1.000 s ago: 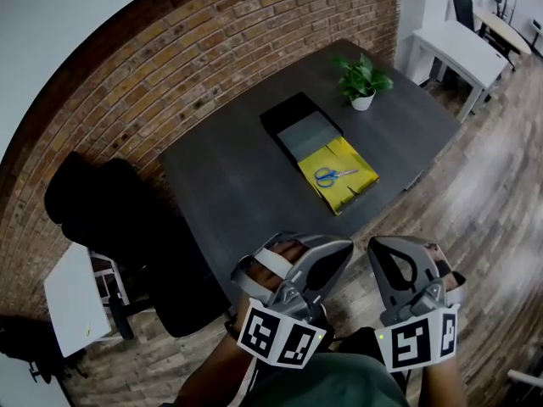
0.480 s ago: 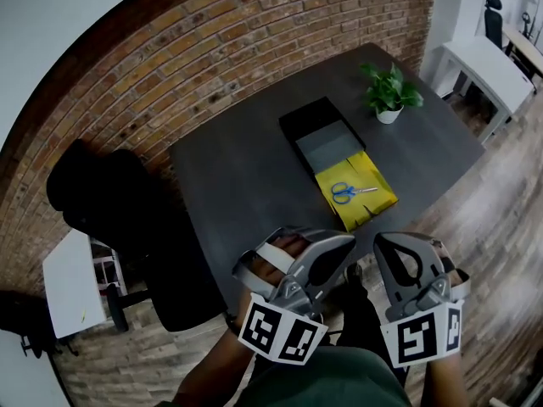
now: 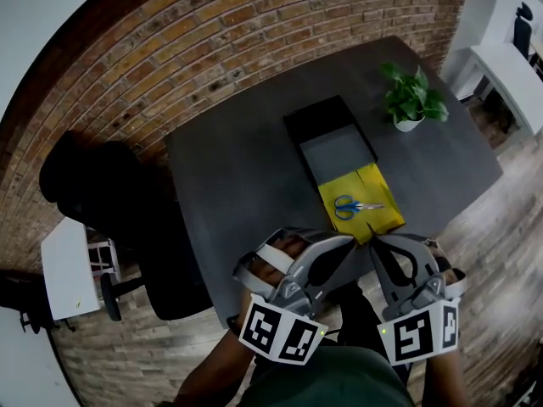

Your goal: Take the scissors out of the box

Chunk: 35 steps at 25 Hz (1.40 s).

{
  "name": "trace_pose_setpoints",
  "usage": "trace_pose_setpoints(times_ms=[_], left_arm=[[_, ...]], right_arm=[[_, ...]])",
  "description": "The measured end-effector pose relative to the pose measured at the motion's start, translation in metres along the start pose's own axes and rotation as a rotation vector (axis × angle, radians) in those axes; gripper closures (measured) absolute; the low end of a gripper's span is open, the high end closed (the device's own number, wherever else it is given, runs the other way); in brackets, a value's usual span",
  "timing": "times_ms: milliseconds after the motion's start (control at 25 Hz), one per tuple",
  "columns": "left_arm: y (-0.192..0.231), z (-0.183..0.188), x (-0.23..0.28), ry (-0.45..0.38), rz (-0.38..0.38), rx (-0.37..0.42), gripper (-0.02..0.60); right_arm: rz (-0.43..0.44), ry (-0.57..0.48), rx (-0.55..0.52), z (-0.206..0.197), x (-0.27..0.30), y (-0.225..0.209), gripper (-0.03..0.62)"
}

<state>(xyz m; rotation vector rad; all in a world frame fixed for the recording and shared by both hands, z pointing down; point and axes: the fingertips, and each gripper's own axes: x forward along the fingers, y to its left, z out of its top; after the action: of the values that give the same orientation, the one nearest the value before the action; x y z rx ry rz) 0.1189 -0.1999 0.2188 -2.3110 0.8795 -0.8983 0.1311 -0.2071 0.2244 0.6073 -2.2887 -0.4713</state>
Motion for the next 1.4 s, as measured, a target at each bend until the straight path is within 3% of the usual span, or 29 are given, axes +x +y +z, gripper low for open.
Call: trace_pose_setpoints(times_ms=[880,1400], left_arm=[[-0.011,-0.087,0.089,0.139,-0.025,-0.192,0.581],[-0.019,-0.131,0.115,0.207,-0.016,-0.257,0.581]], right_arm=[[0.321,0.071,0.023,-0.09,0.12,0.001,0.585],[0.44,0.099,0.022,-0.131,0.171,0.014,0.583]])
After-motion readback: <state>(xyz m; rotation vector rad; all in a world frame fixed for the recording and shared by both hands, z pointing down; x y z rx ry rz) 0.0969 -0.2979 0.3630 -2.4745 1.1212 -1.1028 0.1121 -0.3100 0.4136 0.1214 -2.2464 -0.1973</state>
